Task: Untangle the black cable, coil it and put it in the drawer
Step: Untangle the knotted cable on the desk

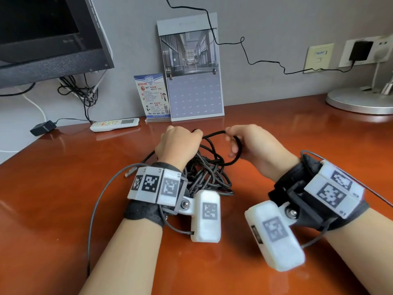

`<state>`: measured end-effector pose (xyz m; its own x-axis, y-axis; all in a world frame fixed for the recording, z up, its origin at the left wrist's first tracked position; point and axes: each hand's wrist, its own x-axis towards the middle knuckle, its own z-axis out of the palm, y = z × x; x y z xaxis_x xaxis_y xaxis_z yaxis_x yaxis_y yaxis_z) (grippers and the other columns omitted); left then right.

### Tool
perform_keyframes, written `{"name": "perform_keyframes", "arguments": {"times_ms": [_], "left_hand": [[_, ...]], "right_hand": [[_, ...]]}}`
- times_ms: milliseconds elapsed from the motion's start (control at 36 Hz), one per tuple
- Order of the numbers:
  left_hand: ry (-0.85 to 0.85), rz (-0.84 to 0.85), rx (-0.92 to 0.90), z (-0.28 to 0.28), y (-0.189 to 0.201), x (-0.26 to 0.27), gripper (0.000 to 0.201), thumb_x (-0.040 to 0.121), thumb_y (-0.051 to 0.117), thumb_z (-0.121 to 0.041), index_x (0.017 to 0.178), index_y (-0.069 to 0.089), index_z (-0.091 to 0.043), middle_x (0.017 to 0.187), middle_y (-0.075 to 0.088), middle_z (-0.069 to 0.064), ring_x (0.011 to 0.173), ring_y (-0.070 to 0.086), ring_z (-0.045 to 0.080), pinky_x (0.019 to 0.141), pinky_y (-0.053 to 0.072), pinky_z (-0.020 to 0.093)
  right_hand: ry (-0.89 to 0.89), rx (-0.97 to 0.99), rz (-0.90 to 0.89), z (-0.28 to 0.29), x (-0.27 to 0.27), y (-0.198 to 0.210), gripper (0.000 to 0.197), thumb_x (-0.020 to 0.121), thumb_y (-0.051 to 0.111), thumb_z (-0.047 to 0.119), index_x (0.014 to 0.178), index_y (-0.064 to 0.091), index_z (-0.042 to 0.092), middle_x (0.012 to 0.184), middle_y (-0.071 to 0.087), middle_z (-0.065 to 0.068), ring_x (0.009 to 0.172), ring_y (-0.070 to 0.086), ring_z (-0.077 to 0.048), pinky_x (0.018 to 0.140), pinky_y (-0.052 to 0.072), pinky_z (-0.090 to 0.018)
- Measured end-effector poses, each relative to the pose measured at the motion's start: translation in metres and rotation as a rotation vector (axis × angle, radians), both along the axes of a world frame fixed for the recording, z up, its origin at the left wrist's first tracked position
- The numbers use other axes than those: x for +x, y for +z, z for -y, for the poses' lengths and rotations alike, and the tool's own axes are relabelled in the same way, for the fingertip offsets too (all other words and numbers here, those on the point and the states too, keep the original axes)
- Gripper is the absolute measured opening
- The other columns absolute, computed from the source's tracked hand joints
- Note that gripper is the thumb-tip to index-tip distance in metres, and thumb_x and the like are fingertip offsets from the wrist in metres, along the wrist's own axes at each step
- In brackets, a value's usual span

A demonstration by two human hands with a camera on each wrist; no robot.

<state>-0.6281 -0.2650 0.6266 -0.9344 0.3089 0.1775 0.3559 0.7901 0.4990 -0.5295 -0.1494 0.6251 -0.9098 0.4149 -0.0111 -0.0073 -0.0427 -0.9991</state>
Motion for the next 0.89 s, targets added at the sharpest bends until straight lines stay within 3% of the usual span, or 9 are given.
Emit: {"name": "perform_keyframes", "arguments": {"times_ms": [139,250,333,444,528,639,750,806,889], "left_hand": [[-0.013,-0.002,0.017,0.003,-0.001,0.000,0.041,0.089,0.043,-0.044,0.076,0.061,-0.010,0.122,0.055,0.010,0.111,0.050,0.032,0.087,0.040,0.038],[-0.017,0.004,0.024,0.000,-0.002,0.001,0.040,0.087,0.044,-0.046,0.073,0.060,-0.012,0.116,0.058,0.010,0.107,0.051,0.031,0.085,0.041,0.039],[-0.014,-0.002,0.013,-0.001,-0.002,0.002,0.042,0.088,0.043,-0.048,0.064,0.053,-0.015,0.118,0.058,0.010,0.109,0.051,0.031,0.085,0.040,0.038],[0.021,-0.031,-0.050,0.001,-0.001,-0.001,0.056,0.095,0.034,-0.052,0.105,0.067,-0.008,0.135,0.043,0.010,0.124,0.040,0.030,0.090,0.036,0.038],[0.024,-0.039,-0.049,0.002,-0.002,-0.002,0.053,0.095,0.036,-0.051,0.104,0.068,-0.010,0.134,0.041,0.009,0.125,0.041,0.030,0.089,0.036,0.036],[0.024,-0.056,-0.011,0.003,-0.003,-0.002,0.046,0.094,0.041,-0.046,0.095,0.069,-0.010,0.126,0.045,0.008,0.115,0.049,0.028,0.081,0.035,0.033],[0.040,-0.047,-0.035,0.002,-0.001,-0.001,0.046,0.093,0.038,-0.042,0.097,0.068,-0.007,0.137,0.040,0.010,0.129,0.038,0.033,0.092,0.037,0.038],[0.051,-0.044,-0.043,0.002,-0.001,0.000,0.046,0.094,0.038,-0.042,0.098,0.068,-0.007,0.138,0.038,0.011,0.130,0.035,0.034,0.093,0.036,0.038],[0.070,-0.051,-0.043,0.005,-0.001,-0.002,0.045,0.095,0.039,-0.042,0.099,0.067,-0.007,0.134,0.039,0.011,0.128,0.037,0.033,0.086,0.035,0.035]], "right_hand": [[0.090,-0.259,0.000,-0.005,0.004,0.003,0.030,0.089,0.036,0.020,0.059,0.036,0.016,0.039,0.022,0.007,0.038,0.022,-0.013,0.045,0.031,-0.025],[0.196,-0.125,0.060,-0.001,0.005,0.005,0.035,0.098,0.041,0.033,0.078,0.054,0.009,0.036,0.022,0.010,0.034,0.015,-0.009,0.037,0.024,-0.020],[0.201,-0.102,0.068,-0.005,0.006,0.006,0.036,0.100,0.039,0.022,0.079,0.061,0.003,0.036,0.018,0.009,0.033,0.015,-0.008,0.037,0.026,-0.020],[0.156,-0.196,-0.009,-0.013,0.010,0.009,0.035,0.091,0.035,0.014,0.057,0.045,0.012,0.037,0.016,0.008,0.034,0.013,-0.009,0.037,0.019,-0.020],[0.159,-0.202,-0.003,-0.012,0.011,0.010,0.040,0.090,0.037,0.020,0.050,0.036,0.018,0.038,0.014,0.008,0.035,0.010,-0.009,0.037,0.014,-0.020],[0.218,-0.101,0.064,-0.007,0.011,0.010,0.036,0.099,0.038,0.028,0.072,0.055,0.012,0.039,0.015,0.009,0.034,0.011,-0.007,0.035,0.013,-0.019],[0.281,-0.119,0.119,-0.012,0.013,0.008,0.036,0.101,0.031,0.016,0.095,0.063,0.002,0.042,0.031,0.004,0.032,0.014,-0.006,0.033,0.018,-0.018],[0.272,-0.135,0.131,-0.015,0.015,0.008,0.033,0.098,0.031,0.011,0.087,0.061,0.003,0.050,0.040,0.002,0.033,0.019,-0.006,0.033,0.021,-0.017],[0.226,-0.199,0.105,-0.020,0.017,0.014,0.029,0.090,0.032,0.012,0.064,0.045,0.013,0.047,0.032,0.005,0.036,0.019,-0.007,0.033,0.017,-0.018]]}}
